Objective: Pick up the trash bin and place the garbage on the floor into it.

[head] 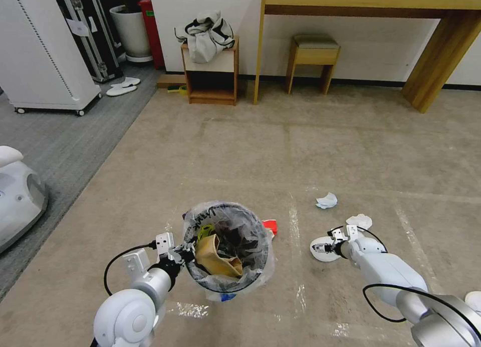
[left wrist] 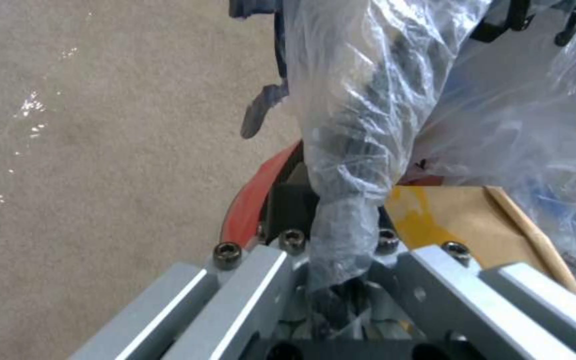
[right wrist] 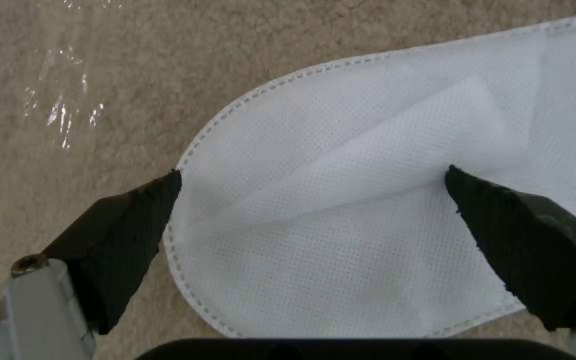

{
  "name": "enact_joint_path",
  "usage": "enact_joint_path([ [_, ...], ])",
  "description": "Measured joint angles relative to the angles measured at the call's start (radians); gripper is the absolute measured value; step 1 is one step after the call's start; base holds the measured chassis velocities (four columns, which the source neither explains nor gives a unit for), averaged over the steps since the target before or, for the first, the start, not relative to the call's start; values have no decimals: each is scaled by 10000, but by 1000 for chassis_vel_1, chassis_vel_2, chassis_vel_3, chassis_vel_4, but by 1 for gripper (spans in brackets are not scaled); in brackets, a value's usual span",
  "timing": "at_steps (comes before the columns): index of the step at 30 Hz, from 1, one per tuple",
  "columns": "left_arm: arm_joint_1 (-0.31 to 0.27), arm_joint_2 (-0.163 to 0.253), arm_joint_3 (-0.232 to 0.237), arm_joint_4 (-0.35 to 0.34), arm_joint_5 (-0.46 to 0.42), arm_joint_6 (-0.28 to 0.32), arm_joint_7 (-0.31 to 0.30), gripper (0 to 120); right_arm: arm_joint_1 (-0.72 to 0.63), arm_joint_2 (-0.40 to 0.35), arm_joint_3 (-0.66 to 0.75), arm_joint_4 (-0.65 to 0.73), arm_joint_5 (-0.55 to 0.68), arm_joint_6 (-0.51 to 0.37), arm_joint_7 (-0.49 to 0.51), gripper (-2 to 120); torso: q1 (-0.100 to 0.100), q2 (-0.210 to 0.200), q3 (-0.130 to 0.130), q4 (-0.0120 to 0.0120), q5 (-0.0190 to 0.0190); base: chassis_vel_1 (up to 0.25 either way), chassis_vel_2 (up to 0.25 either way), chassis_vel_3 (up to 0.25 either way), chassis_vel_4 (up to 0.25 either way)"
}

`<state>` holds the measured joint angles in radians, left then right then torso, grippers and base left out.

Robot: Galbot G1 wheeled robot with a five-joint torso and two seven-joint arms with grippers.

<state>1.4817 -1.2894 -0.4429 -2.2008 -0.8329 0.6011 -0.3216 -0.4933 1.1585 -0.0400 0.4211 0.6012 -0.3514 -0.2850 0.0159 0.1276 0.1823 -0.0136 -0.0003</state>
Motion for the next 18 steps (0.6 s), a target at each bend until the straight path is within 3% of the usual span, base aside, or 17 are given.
enact_joint_path([
  [13,39,-44,23,-4,125,-26,56,1,-15,366,398,-255,-79,115,604,100,0,0,-1,0,-1,0,0,0,0],
  [18,44,-44,11,5,141,-36,65,1,-33,384,457,-275,-117,143,651,88,-1,1,-3,-5,-8,0,0,0,0],
])
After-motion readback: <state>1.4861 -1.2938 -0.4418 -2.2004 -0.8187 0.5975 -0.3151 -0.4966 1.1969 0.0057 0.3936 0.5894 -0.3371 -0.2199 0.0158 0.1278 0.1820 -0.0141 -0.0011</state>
